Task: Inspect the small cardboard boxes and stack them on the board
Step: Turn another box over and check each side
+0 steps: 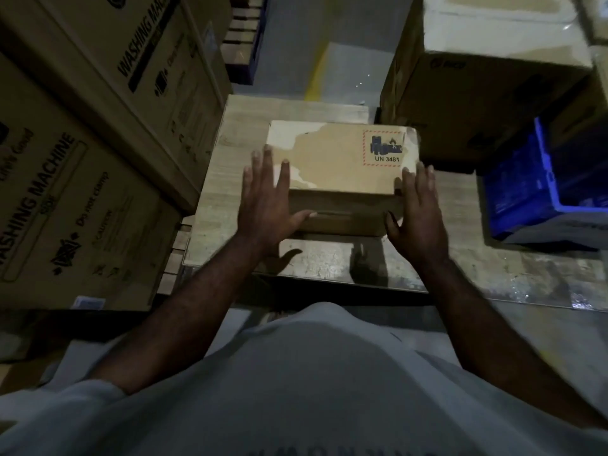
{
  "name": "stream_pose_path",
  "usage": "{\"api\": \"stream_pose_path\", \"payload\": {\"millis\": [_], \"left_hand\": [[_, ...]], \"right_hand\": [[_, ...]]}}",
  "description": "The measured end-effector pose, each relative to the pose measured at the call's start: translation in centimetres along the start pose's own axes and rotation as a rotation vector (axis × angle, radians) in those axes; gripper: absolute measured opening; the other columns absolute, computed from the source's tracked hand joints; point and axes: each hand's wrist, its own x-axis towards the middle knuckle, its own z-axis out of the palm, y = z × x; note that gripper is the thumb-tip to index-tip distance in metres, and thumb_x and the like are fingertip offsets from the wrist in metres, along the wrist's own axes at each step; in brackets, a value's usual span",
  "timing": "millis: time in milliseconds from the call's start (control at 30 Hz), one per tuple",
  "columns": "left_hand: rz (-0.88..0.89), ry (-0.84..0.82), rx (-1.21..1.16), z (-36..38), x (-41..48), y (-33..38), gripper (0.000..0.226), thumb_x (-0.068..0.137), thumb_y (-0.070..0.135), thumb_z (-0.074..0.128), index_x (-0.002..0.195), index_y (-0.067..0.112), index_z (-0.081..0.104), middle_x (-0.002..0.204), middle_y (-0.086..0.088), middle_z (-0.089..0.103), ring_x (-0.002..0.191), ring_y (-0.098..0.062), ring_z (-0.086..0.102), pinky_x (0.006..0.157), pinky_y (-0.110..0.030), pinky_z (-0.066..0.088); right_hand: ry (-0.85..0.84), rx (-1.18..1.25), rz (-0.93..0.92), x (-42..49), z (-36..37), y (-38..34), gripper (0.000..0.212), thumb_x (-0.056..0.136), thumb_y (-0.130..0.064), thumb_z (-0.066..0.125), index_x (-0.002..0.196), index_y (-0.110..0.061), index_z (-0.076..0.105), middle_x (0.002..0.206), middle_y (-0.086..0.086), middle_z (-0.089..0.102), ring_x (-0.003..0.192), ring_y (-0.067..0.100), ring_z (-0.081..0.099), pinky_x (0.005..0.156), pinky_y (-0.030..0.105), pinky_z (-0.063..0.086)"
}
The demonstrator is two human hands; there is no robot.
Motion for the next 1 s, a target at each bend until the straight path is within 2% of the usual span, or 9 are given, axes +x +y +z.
{"api": "stream_pose_path", "payload": {"millis": [67,167,433,533,633,700,767,867,1000], "left_hand": [[0.097,-0.016,0.035,-0.2,0.5,0.5,0.113,0.086,0.078,0.055,0.163,0.007,0.011,0.170,-0.018,-0.005,0.157,-0.036,-0.005,0.126,-0.049,0.002],[0.127,-0.048,0.055,0.0,0.8,1.1,0.111,0.087,0.078,0.054,0.163,0.009,0.012,0.171,-0.013,0.005,0.158,-0.032,0.003,0.126,-0.046,0.005],[0.111,-0.043,0.074,0.1,0.5,1.5,0.117,0.079,0.085,0.055,0.161,0.009,0.021,0.170,-0.013,0.015,0.156,-0.033,0.013,0.126,-0.049,0.013],[0.107,-0.044,0.091,0.2,0.5,2.0,0.121,0.077,0.089,0.053,0.160,0.007,0.021,0.169,-0.016,0.017,0.156,-0.035,0.014,0.126,-0.051,0.012],[0.089,-0.063,0.116,-0.2,0.9,2.5,0.123,0.075,0.095,0.041,0.159,0.006,0.025,0.168,-0.017,0.021,0.155,-0.037,0.018,0.126,-0.054,0.012],[0.068,-0.046,0.116,-1.0,1.4,2.8,0.122,0.074,0.099,0.028,0.152,0.007,0.038,0.162,-0.017,0.034,0.149,-0.037,0.030,0.125,-0.057,0.015],[0.067,0.023,0.092,-1.8,2.3,3.2,0.110,0.079,0.096,0.021,0.137,0.008,0.055,0.146,-0.017,0.052,0.136,-0.036,0.046,0.122,-0.058,0.020],[0.049,0.067,0.091,-2.7,4.4,3.8,0.089,0.088,0.084,0.032,0.131,0.011,0.059,0.136,-0.017,0.059,0.127,-0.038,0.051,0.119,-0.058,0.023],[0.030,-0.045,0.073,-3.0,7.4,4.2,0.090,0.082,0.081,0.050,0.149,0.021,0.042,0.158,-0.014,0.038,0.145,-0.039,0.033,0.119,-0.063,0.017]], "right_hand": [[-0.065,-0.078,-0.050,0.6,-0.2,-0.8,0.090,0.091,-0.018,0.073,0.163,-0.003,0.021,0.171,0.020,0.014,0.160,0.037,0.008,0.127,0.049,0.016],[-0.143,-0.155,-0.073,1.3,-0.1,-1.6,0.093,0.088,-0.020,0.077,0.162,-0.001,0.024,0.169,0.022,0.023,0.158,0.038,0.017,0.127,0.049,0.018],[-0.161,-0.229,-0.064,1.0,0.1,-2.1,0.093,0.078,-0.007,0.082,0.157,0.003,0.035,0.162,0.026,0.036,0.152,0.042,0.032,0.124,0.055,0.029],[-0.172,-0.235,-0.075,1.3,-0.4,-2.1,0.085,0.077,-0.006,0.079,0.152,0.005,0.040,0.157,0.028,0.043,0.146,0.044,0.040,0.119,0.056,0.037],[-0.206,-0.249,-0.093,2.1,-1.6,-2.6,0.074,0.078,-0.021,0.077,0.142,0.003,0.050,0.144,0.027,0.053,0.130,0.044,0.052,0.104,0.052,0.049],[-0.198,-0.239,-0.095,3.1,-2.7,-3.2,0.051,0.084,-0.033,0.067,0.124,-0.002,0.061,0.126,0.021,0.062,0.111,0.040,0.060,0.091,0.047,0.051],[-0.171,-0.171,-0.074,4.3,-3.6,-3.4,0.036,0.090,-0.038,0.056,0.109,-0.009,0.064,0.115,0.017,0.066,0.101,0.035,0.062,0.090,0.047,0.052],[-0.173,-0.149,-0.054,7.2,-3.5,-2.9,0.050,0.094,-0.045,0.045,0.123,-0.008,0.060,0.130,0.017,0.061,0.119,0.035,0.057,0.104,0.053,0.046],[-0.268,-0.203,-0.011,10.3,-2.2,-1.5,0.076,0.092,-0.060,0.036,0.144,-0.005,0.047,0.152,0.020,0.044,0.144,0.038,0.036,0.113,0.057,0.036]]}}
